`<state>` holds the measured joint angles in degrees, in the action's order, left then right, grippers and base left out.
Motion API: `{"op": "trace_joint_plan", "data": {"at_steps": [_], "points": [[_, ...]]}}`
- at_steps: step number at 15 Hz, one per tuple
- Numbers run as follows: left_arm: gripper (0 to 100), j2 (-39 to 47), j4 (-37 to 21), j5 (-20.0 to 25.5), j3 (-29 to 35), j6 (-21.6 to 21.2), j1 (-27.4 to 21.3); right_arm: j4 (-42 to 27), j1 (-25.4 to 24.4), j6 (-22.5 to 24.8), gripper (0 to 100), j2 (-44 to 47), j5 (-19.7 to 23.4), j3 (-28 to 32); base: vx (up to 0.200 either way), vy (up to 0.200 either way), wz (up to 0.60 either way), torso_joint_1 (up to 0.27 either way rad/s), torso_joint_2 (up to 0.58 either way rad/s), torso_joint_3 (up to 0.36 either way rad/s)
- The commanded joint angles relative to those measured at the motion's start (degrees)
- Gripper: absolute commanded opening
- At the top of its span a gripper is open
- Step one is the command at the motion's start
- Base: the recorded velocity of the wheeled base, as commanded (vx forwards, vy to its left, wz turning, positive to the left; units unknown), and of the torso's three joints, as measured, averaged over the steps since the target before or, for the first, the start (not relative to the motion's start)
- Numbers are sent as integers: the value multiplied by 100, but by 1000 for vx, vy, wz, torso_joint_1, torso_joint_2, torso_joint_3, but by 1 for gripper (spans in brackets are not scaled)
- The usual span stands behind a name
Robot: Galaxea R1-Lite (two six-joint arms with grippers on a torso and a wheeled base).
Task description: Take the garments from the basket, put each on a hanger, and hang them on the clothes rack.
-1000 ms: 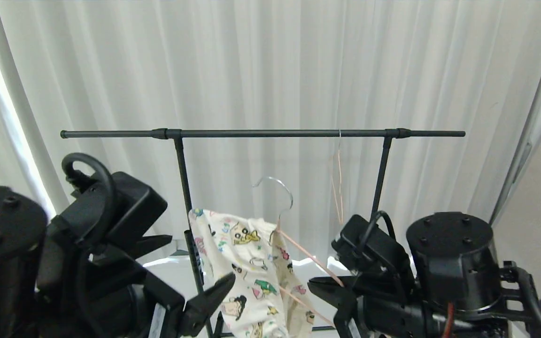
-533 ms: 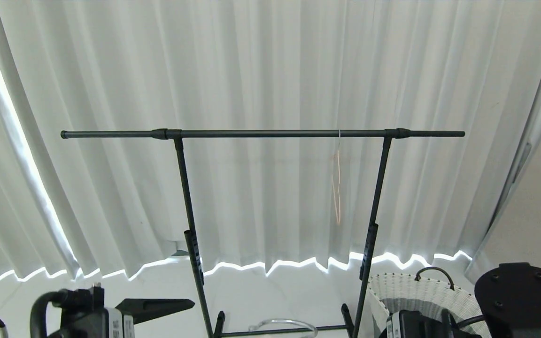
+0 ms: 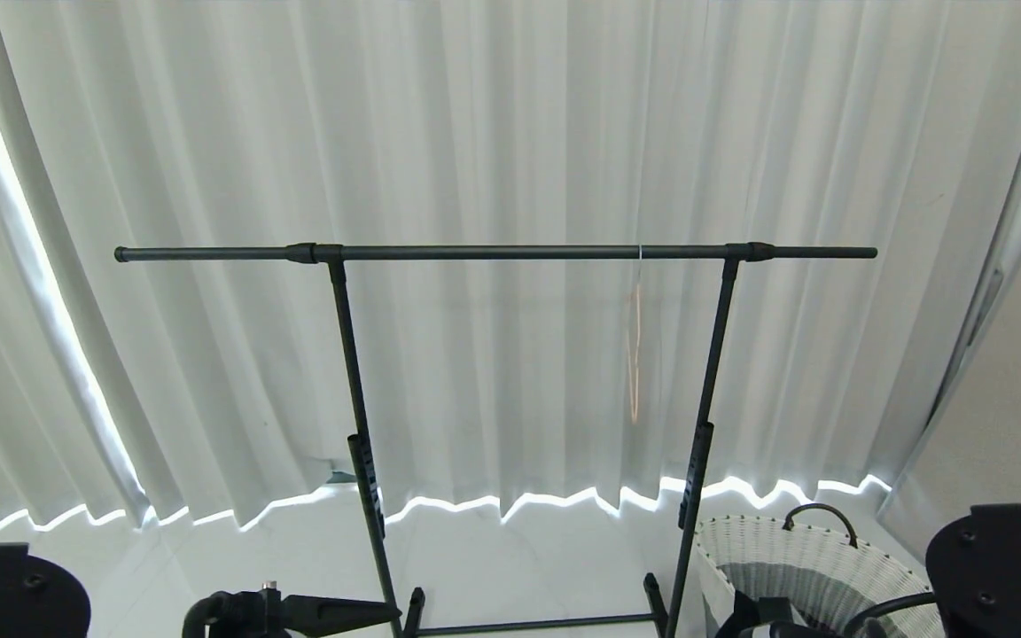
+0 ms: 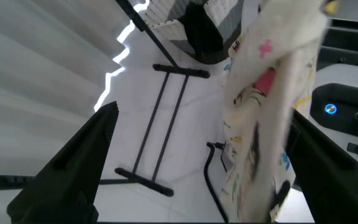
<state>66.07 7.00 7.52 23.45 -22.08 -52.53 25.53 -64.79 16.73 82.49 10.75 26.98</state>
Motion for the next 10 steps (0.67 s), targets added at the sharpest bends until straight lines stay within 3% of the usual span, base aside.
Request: {"op": "trace_joint_plan", "data": {"at_steps": [1,4,5,10], "points": [[100,213,3,4,1,10,-12,93,-104,6,0,30,-3,36,0,0,0,0,0,0],[100,239,3,4,-16,10,-12,128,-192,6,0,30,-126,159,0,0,0,0,0,0],[0,239,12,4,-16,10,-12,128,-227,-3,0,30,-170,203,0,0,0,0,0,0],[0,239,3,4,-16,19,-3,146,-271,6,0,30,-258,211,0,0,0,0,0,0]]}}
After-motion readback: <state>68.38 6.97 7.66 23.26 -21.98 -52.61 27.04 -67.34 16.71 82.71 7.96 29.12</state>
